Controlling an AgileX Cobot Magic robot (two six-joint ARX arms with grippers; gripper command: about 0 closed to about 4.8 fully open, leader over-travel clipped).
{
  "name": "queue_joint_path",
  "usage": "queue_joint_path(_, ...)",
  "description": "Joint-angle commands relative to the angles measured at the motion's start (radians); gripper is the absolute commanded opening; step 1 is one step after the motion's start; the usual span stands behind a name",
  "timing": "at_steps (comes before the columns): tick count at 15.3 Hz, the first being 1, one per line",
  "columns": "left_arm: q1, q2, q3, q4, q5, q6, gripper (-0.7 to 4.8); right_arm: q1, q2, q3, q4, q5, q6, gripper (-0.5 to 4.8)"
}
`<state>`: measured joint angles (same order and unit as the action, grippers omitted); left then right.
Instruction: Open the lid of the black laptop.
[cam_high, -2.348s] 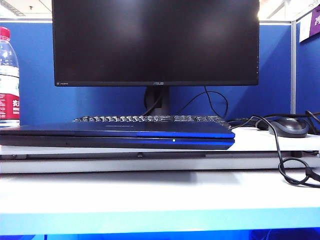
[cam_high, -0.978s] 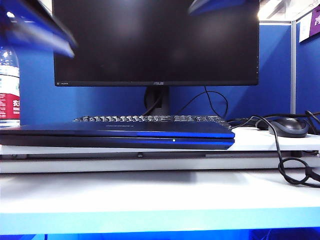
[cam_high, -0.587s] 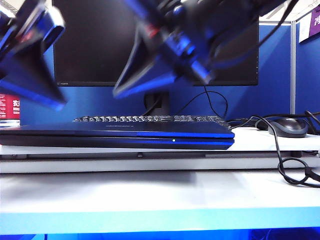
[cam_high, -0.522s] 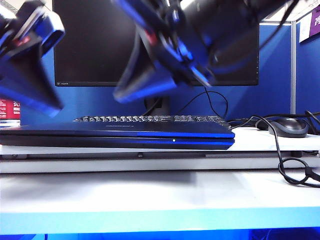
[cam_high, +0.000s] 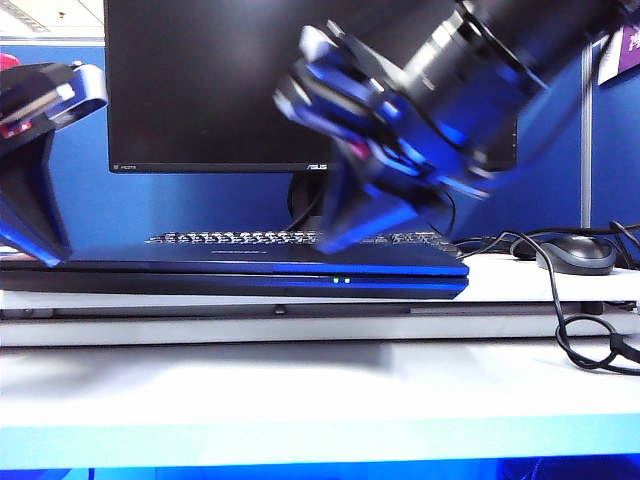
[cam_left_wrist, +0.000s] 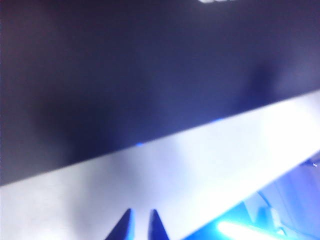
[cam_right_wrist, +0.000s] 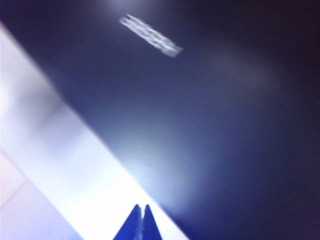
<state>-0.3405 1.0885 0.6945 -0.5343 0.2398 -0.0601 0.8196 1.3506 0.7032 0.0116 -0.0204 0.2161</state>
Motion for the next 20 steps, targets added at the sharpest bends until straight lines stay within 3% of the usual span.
queue_joint_path(1,0.001,0.017,0.004,0.034,-0.014,0.005,0.53,0.002,-0.003,0.005,-0.019,0.000,0.001,-0.06)
queue_joint_path(9,0.001,0.109,0.004,0.105,0.055,0.023,0.53,0.003,-0.003,0.005,-0.045,0.003,0.018,-0.06)
queue_joint_path(20,0.001,0.110,0.004,0.133,0.043,0.001,0.53,-0.037,0.059,0.005,0.003,0.029,0.018,-0.06)
